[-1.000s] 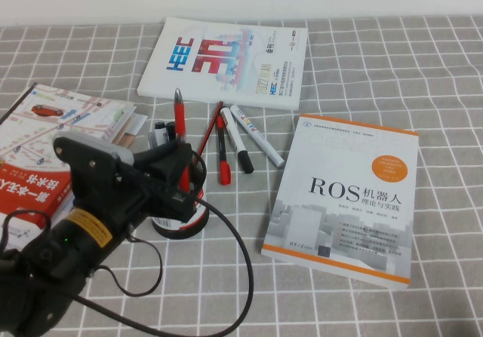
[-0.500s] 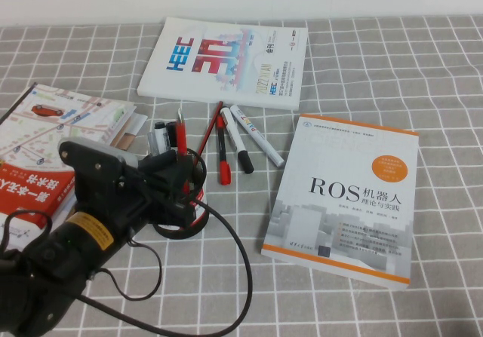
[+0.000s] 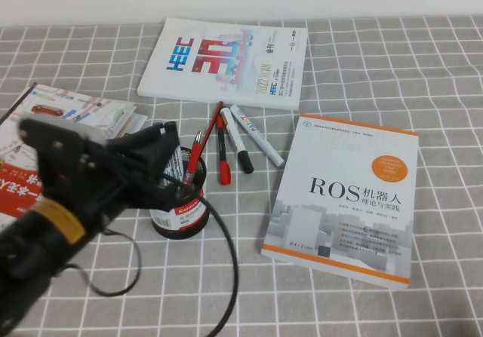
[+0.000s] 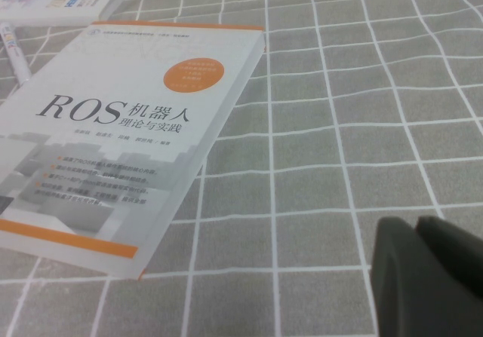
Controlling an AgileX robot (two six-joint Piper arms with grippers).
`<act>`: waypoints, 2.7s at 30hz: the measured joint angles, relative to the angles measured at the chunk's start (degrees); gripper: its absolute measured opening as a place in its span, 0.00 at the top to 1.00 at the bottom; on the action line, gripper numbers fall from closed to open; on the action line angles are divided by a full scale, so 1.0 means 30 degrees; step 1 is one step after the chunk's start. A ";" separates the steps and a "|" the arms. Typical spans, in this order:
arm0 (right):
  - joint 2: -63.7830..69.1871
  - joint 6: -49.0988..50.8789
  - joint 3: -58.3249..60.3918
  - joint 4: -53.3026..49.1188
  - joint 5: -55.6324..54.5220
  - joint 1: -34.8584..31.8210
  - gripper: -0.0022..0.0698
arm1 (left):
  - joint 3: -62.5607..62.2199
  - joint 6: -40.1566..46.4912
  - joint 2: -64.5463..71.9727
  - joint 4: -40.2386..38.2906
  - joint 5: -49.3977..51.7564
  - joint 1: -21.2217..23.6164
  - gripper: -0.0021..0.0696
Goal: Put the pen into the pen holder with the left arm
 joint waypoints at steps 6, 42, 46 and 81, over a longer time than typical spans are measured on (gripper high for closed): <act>0.0000 0.0000 0.0000 0.0000 0.0000 0.0000 0.99 | 0.0000 -0.3196 -0.6342 0.3082 0.6154 0.0000 0.95; 0.0000 0.0000 0.0000 0.0000 0.0000 0.0000 0.99 | 0.2370 -0.0895 -2.0366 0.0317 1.9122 0.0472 0.97; 0.0000 0.0000 0.0000 0.0000 0.0000 0.0000 0.99 | 0.4227 0.5277 -2.1961 -0.5182 1.7180 0.2455 0.97; 0.0000 0.0000 0.0000 0.0000 0.0000 0.0000 0.99 | 0.9024 0.7756 -2.6331 -0.7784 2.1561 0.7177 0.97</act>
